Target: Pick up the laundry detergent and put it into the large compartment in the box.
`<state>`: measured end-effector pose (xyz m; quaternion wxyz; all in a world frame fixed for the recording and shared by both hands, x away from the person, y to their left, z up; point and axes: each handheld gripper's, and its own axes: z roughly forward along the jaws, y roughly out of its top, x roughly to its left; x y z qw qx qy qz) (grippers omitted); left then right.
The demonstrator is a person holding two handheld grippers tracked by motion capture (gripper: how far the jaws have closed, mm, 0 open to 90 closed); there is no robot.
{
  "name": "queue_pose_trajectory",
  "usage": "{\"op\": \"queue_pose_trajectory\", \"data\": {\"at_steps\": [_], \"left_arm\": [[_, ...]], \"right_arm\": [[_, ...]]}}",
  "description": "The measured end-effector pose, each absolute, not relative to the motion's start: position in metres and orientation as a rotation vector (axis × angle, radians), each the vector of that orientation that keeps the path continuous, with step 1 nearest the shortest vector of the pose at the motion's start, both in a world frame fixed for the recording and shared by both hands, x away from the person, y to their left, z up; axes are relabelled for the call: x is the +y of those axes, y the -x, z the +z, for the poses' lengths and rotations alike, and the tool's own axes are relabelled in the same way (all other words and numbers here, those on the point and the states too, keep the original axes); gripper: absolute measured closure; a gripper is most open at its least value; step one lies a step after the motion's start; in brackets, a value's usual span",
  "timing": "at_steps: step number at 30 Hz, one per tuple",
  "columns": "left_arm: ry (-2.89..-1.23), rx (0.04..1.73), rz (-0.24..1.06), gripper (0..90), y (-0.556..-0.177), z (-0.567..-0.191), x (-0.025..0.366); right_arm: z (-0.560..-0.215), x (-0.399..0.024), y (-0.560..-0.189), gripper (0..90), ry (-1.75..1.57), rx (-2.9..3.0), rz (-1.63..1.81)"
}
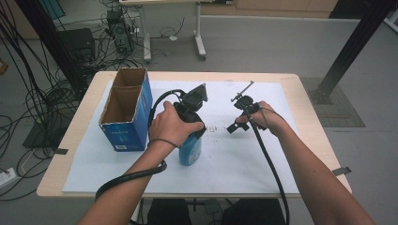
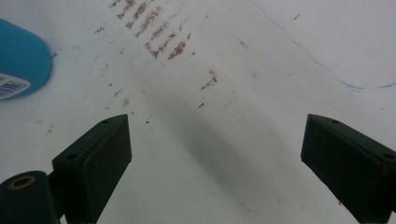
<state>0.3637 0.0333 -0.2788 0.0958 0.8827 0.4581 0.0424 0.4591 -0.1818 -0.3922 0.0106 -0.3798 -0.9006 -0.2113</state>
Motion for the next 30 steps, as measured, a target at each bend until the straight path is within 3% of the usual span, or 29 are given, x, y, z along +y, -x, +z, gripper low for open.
{"op": "queue_pose_trajectory", "data": {"at_steps": [30], "left_arm": [[-2.614,1.358,0.127,37.7,-0.3635,-0.2788,0.0334]], "right_arm": [[-0.3913,-0.1849,-0.4598,8.1,1.189,-2.806,-0.676]]}}
